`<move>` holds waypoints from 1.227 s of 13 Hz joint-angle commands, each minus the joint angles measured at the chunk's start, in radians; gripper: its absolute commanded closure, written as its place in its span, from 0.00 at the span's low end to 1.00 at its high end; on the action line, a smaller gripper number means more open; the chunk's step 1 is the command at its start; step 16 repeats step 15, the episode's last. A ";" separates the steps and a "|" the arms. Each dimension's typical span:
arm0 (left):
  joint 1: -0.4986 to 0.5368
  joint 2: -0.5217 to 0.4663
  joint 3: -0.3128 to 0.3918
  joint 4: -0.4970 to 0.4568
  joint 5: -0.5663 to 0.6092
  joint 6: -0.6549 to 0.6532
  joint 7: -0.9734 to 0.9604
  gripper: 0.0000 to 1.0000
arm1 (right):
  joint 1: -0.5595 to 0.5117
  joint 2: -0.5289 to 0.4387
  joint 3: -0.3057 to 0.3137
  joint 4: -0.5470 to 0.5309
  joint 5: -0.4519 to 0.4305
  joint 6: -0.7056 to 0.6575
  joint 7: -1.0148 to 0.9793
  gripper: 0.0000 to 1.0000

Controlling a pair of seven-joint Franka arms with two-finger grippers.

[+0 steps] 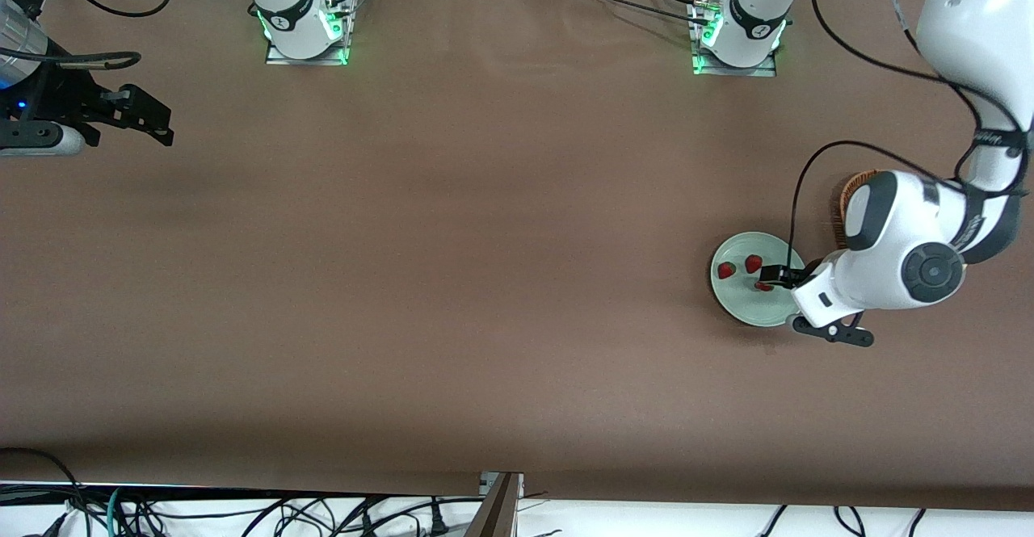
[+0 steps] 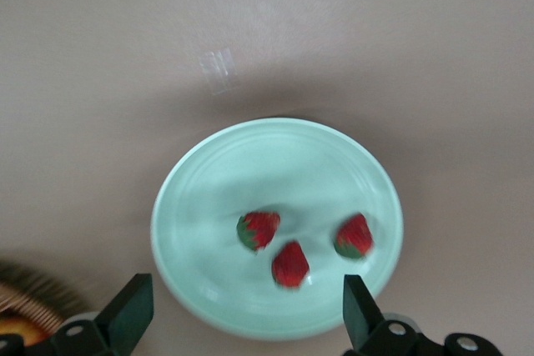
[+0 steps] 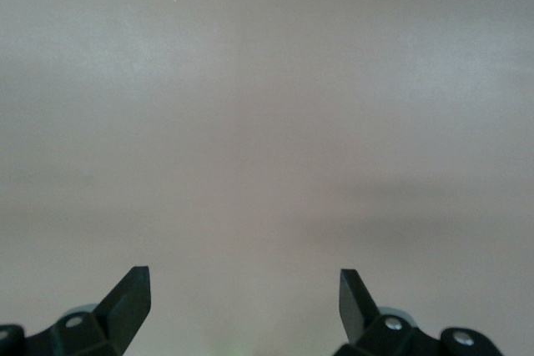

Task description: Collect all strawberries into plate

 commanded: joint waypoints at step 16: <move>-0.285 -0.608 0.404 -0.201 -0.257 -0.117 0.015 0.00 | -0.006 0.001 -0.007 0.052 0.006 -0.012 -0.018 0.00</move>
